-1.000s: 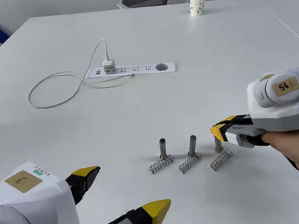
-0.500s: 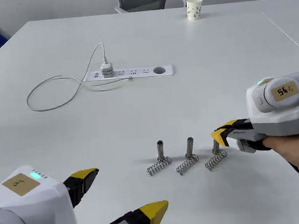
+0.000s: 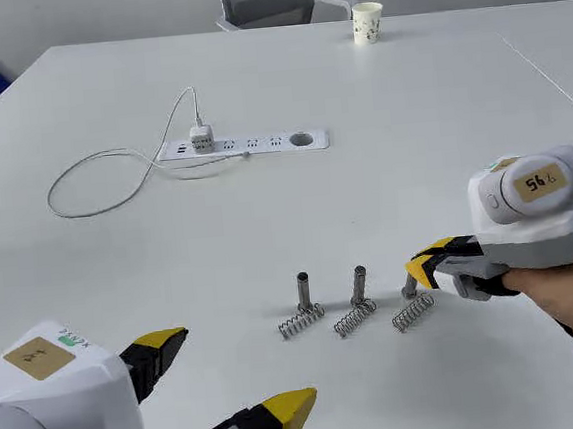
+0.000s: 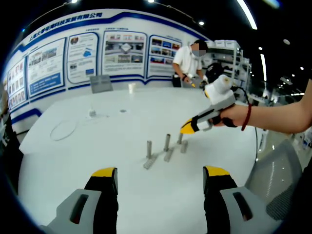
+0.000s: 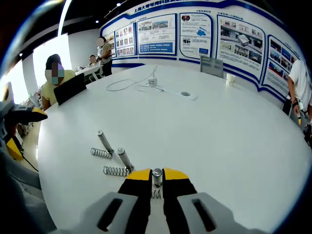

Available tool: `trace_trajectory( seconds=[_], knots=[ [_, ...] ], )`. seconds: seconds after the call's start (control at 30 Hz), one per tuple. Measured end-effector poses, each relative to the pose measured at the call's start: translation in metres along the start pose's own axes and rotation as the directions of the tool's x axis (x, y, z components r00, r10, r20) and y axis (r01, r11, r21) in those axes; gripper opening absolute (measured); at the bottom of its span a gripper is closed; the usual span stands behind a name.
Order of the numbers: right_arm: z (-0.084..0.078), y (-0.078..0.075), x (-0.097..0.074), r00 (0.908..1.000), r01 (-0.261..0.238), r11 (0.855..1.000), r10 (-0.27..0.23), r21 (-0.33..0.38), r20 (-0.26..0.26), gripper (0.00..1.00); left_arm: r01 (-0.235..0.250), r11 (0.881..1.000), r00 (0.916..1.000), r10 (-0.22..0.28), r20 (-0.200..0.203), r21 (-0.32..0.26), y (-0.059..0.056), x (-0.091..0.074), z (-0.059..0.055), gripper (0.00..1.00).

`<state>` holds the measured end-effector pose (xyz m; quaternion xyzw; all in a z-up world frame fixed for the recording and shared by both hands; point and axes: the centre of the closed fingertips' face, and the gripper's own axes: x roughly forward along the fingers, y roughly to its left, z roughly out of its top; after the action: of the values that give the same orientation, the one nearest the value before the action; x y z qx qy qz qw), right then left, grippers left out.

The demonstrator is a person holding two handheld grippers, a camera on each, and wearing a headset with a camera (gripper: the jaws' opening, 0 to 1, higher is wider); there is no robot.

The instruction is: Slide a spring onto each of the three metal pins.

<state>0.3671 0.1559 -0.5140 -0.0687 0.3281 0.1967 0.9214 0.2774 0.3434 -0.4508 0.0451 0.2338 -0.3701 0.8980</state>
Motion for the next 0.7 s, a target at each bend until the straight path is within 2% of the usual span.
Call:
trace_trajectory(
  seconds=[0.43, 0.7],
  knots=[
    [-0.0004, -0.0006, 0.0006, 1.0000, -0.003, 0.999, 0.003, 0.034, -0.001, 0.09, 0.004, 1.000, 1.0000, -0.004, -0.003, 0.005, 0.0003, -0.0004, -0.0009, 0.71],
    [-0.0006, -0.0006, 0.0009, 1.0000, -0.005, 1.000, 0.005, 0.025, -0.001, 0.09, 0.006, 1.000, 1.0000, -0.006, -0.007, 0.008, 0.0006, 0.0004, -0.0021, 0.71]
  ],
)
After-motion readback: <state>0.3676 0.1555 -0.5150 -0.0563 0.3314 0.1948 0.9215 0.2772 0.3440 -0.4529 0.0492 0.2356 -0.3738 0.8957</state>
